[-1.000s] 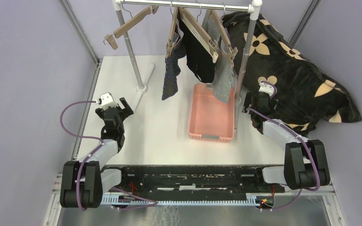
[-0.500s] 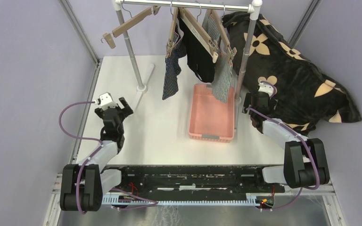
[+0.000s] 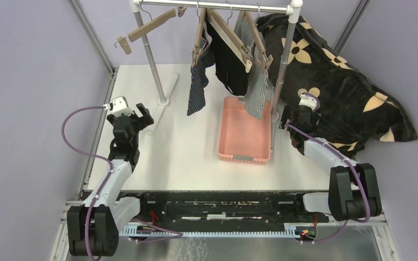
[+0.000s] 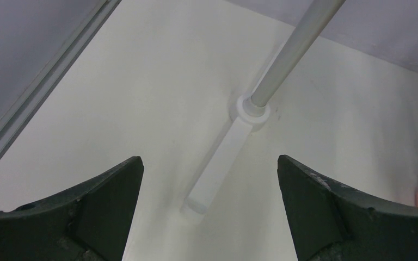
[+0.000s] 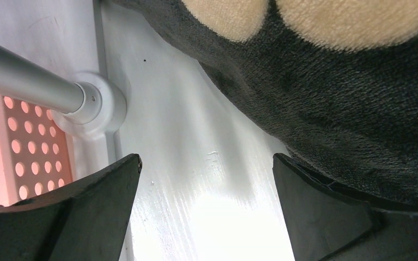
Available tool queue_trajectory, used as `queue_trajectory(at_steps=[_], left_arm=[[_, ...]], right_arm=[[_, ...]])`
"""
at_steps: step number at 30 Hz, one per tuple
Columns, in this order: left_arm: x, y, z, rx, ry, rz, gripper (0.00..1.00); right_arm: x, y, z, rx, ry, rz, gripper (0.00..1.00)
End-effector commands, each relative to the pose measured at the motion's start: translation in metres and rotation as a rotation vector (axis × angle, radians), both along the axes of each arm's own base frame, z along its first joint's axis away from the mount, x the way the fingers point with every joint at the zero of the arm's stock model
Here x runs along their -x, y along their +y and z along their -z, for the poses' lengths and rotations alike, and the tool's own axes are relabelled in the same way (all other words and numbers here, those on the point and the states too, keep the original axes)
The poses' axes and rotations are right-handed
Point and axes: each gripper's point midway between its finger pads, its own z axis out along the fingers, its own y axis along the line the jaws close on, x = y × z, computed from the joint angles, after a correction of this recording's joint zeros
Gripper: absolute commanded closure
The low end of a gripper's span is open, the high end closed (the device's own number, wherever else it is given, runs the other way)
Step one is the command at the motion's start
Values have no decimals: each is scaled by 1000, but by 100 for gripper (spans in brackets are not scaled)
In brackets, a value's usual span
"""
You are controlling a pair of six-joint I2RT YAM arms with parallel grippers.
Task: Remove the underwear clipped to the hanger
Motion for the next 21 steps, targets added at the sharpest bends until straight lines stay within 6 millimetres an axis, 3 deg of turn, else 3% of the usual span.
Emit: queue_trajectory(at_steps=[1, 8, 11, 14, 17, 21], left_arm=[[-11, -20, -62, 78, -94, 88, 1], [-16, -36, -112, 103, -151, 177, 1], [-13, -50, -150, 109, -197, 254, 1], [-3, -60, -202, 112, -273, 319, 1], [14, -72, -251, 108, -342, 392, 1], [42, -84, -303, 115, -425, 465, 1]], right_arm=[[-6, -1, -15, -13, -66, 22, 0], [-11, 3, -15, -31, -64, 5, 0], [-11, 3, -16, -32, -66, 4, 0], [-11, 3, -18, -30, -71, 4, 0], [-10, 2, -17, -24, -69, 11, 0], [-10, 3, -17, -29, -67, 5, 0]])
